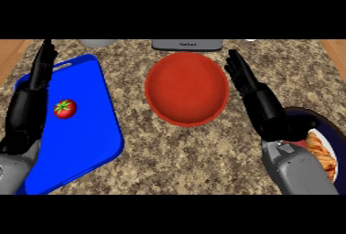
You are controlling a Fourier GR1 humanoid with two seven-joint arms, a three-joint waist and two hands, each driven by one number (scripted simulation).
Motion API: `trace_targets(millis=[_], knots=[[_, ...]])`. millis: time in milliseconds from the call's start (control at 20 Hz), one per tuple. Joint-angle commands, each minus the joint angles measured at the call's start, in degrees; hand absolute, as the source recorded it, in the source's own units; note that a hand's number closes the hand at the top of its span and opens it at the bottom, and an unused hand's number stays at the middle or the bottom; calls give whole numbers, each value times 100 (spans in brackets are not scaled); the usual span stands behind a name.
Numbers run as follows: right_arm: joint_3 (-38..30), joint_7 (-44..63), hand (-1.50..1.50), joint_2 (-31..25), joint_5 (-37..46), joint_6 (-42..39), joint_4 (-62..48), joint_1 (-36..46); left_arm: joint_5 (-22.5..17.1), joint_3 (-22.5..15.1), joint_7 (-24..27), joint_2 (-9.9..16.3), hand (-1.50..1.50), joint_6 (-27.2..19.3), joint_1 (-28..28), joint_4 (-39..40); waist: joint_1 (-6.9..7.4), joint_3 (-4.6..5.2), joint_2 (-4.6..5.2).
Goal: Pick the bell pepper from the plate and place it in the bowl
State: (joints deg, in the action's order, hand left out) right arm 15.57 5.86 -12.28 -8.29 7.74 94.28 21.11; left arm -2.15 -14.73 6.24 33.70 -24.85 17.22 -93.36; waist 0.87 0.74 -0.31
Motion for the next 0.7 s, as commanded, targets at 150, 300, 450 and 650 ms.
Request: trace_targets(millis=[150, 300, 450, 650], knots=[[-960, -1732, 150, -1010, -1714, -2397, 422, -641, -297, 207, -375, -204, 0, -112, -482, 282, -209, -132, 70], [-2060, -1994, 150, -1887, -284, -1358, 28, -462, -538, 260, -694, -284, 0, -75, -624, 474, -626, -95, 115], [-2826, -3310, -150, -1341, -2066, -2438, -773, -1064, -671, 159, -844, -427, 0, -3, -708, 402, -318, -165, 155], [-3048, -4737, -150, -2029, -1875, -4080, -1117, -1453, -706, 168, -1006, -437, 0, -16, -652, 279, -287, -165, 92]])
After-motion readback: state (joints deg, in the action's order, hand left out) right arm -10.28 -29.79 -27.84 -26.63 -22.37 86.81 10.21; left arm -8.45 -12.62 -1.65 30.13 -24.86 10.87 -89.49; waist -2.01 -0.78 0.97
